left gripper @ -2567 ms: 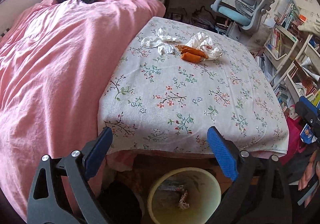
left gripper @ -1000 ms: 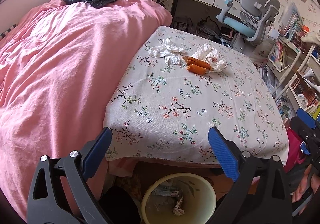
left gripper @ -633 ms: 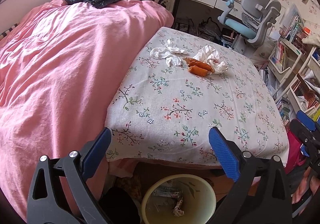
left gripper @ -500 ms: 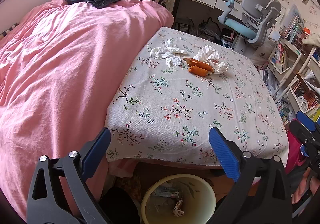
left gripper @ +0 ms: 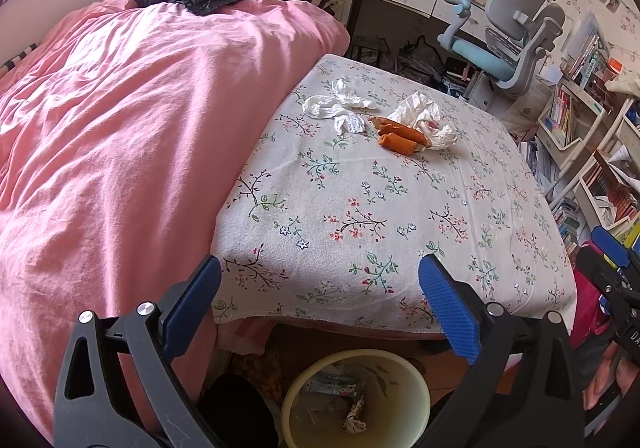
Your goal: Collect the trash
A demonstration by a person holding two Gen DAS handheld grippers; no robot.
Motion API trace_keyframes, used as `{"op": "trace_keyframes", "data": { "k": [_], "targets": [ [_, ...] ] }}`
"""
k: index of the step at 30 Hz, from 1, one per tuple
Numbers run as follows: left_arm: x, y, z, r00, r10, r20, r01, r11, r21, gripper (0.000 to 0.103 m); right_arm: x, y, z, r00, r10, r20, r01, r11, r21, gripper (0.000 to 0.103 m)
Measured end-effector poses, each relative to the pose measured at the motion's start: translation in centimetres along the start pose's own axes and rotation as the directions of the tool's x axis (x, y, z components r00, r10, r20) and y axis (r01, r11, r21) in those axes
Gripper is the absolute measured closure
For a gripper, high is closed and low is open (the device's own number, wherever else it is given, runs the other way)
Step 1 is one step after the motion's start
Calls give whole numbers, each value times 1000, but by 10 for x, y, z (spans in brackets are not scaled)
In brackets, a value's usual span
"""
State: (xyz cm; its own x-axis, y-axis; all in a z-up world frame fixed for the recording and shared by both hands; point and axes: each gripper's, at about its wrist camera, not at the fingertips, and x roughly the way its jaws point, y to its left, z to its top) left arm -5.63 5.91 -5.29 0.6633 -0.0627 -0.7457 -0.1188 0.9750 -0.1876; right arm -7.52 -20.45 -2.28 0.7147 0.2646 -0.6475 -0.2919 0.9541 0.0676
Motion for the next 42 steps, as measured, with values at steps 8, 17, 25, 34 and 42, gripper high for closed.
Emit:
{"op": "trace_keyframes", "data": {
  "k": [8,17,25,34,42],
  "targets": [
    [0,0,0,1000,-1,0,1,1000,0,8,1,1,0,1000,1,-1,-1,1000,-1,20],
    [-1,1,2,1000,-2,3,2,1000,-6,8,2,8,-1,1000,15,-3,-15,1000,-24,20],
    [-3,2,2,1000,-3,8,4,1000,-17,8,3,12,0,1000,19,-9,-19,999,-41,20],
    [-2,3,3,1000,-4,8,5,1000,-18,8,5,21,4,1000,26,-13,-26,998,-54,20],
    [-3,3,3,1000,-4,8,4,1000,-18,8,8,26,6,999,31,-17,-32,997,-69,20]
  ]
}}
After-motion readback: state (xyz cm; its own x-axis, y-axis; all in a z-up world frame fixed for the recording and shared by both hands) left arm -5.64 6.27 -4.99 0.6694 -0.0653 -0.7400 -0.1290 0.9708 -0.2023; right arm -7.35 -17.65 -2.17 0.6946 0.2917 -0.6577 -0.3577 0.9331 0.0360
